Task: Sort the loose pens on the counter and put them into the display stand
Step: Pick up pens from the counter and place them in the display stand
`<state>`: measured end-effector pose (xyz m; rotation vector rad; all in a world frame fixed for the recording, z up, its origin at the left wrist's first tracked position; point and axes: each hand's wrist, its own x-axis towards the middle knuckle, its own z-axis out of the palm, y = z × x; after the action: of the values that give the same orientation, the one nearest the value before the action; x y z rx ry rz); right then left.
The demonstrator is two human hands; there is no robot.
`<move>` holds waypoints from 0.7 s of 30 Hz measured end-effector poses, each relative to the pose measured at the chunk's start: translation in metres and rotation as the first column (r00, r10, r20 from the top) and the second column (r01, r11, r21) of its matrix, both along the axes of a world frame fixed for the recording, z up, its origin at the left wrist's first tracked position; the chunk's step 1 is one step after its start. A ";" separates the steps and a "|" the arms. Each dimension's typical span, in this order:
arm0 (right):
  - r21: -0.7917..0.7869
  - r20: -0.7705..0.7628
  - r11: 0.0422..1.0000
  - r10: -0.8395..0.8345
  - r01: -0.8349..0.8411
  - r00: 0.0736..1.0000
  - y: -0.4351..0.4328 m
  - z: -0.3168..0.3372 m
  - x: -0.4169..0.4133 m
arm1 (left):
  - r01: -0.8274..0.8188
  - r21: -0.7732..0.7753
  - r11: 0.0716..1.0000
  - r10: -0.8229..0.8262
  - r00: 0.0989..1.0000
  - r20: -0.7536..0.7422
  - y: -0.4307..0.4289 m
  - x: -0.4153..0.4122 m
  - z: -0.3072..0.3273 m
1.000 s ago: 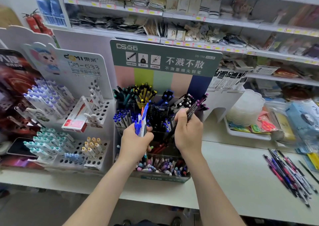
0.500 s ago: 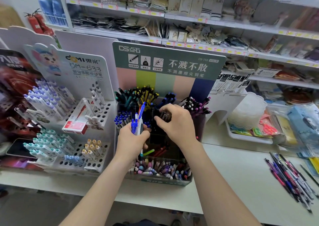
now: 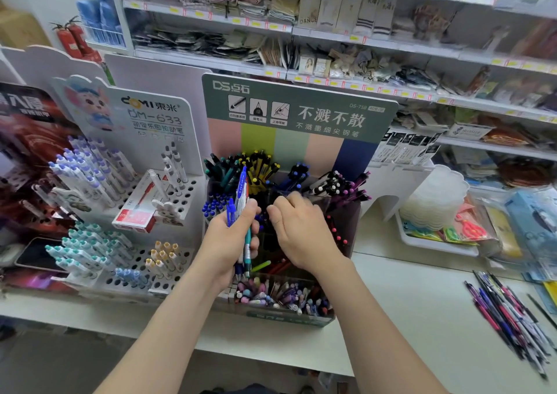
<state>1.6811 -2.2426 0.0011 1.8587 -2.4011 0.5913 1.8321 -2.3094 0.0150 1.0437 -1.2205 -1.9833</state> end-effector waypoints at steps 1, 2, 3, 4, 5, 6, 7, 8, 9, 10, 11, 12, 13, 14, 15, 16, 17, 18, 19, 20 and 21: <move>-0.032 -0.047 0.997 -0.071 0.070 0.996 0.001 -0.002 0.000 | 0.020 0.020 1.000 -0.019 0.999 -0.026 0.002 0.000 0.003; -0.046 -0.093 0.992 -0.121 0.117 0.988 0.002 -0.005 0.001 | 0.041 0.035 0.999 -0.040 0.998 -0.045 0.004 0.000 0.004; -0.030 -0.123 0.992 -0.125 0.123 0.984 0.002 -0.008 0.003 | 0.059 0.052 0.997 -0.056 0.997 -0.062 0.007 0.000 0.006; 0.002 -0.137 0.995 -0.097 0.098 0.986 0.002 -0.010 0.005 | 0.073 0.074 0.995 -0.067 0.995 -0.079 0.009 0.000 0.008; 0.023 -0.144 0.998 -0.059 0.063 0.988 0.004 -0.011 0.007 | 0.087 0.095 0.992 -0.078 0.992 -0.094 0.010 0.001 0.009; -0.004 -0.143 1.000 -0.029 0.029 0.989 0.006 -0.011 0.008 | 0.103 0.111 0.988 -0.091 0.990 -0.107 0.011 0.001 0.009; -0.060 -0.128 0.998 -0.016 0.009 0.992 0.008 -0.010 0.008 | 0.121 0.120 0.985 -0.107 0.987 -0.116 0.012 0.002 0.010; -0.119 -0.104 0.993 -0.012 -0.001 0.994 0.010 -0.011 0.006 | 0.141 0.122 0.982 -0.126 0.984 -0.122 0.014 0.003 0.010; -0.155 -0.103 0.988 -0.014 -0.002 0.995 0.011 -0.012 0.006 | 0.160 0.123 0.979 -0.144 0.982 -0.126 0.015 0.004 0.011; -0.174 -0.113 0.985 -0.019 -0.001 0.993 0.013 -0.013 0.006 | 0.178 0.121 0.977 -0.163 0.979 -0.123 0.016 0.005 0.011; -0.196 -0.093 0.981 -0.030 0.011 0.995 0.015 -0.013 0.009 | 0.195 0.117 0.974 -0.182 0.977 -0.112 0.017 0.006 0.010; -0.245 -0.020 0.969 -0.048 0.042 0.999 0.018 -0.011 0.013 | 0.218 0.111 0.970 -0.208 0.973 -0.097 0.018 0.007 0.009; -0.308 0.128 0.946 -0.061 0.098 0.990 0.020 -0.005 0.017 | 0.252 0.104 0.962 -0.244 0.966 -0.081 0.018 0.008 0.008; -0.366 0.340 0.915 -0.040 0.171 0.940 0.022 0.002 0.021 | 0.294 0.094 0.951 -0.289 0.955 -0.069 0.019 0.009 0.007; -0.382 0.550 0.892 0.009 0.243 0.835 0.024 0.010 0.024 | 0.342 0.076 0.937 -0.338 0.939 -0.057 0.020 0.010 0.006; -0.367 0.700 0.884 0.057 0.290 0.712 0.025 0.016 0.027 | 0.387 0.045 0.921 -0.386 0.922 -0.036 0.020 0.011 0.006; -0.351 0.766 0.884 0.082 0.308 0.638 0.026 0.021 0.030 | 0.426 0.005 0.905 -0.426 0.905 0.004 0.021 0.012 0.006; -0.340 0.770 0.892 0.082 0.299 0.632 0.027 0.023 0.030 | 0.464 -0.037 0.885 -0.462 0.885 0.056 0.022 0.012 0.007; -0.327 0.749 0.902 0.064 0.283 0.660 0.028 0.021 0.029 | 0.504 -0.066 0.861 -0.497 0.862 0.098 0.023 0.012 0.007; -0.309 0.743 0.909 0.048 0.279 0.668 0.029 0.019 0.027 | 0.542 -0.083 0.836 -0.532 0.838 0.120 0.024 0.012 0.008; -0.285 0.759 0.917 0.039 0.278 0.650 0.031 0.017 0.024 | 0.575 -0.091 0.813 -0.563 0.816 0.130 0.025 0.012 0.009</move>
<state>1.7049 -2.2116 0.0181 1.4064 -2.4850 1.9986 1.8439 -2.2842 0.0235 0.7679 -1.8607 -2.2638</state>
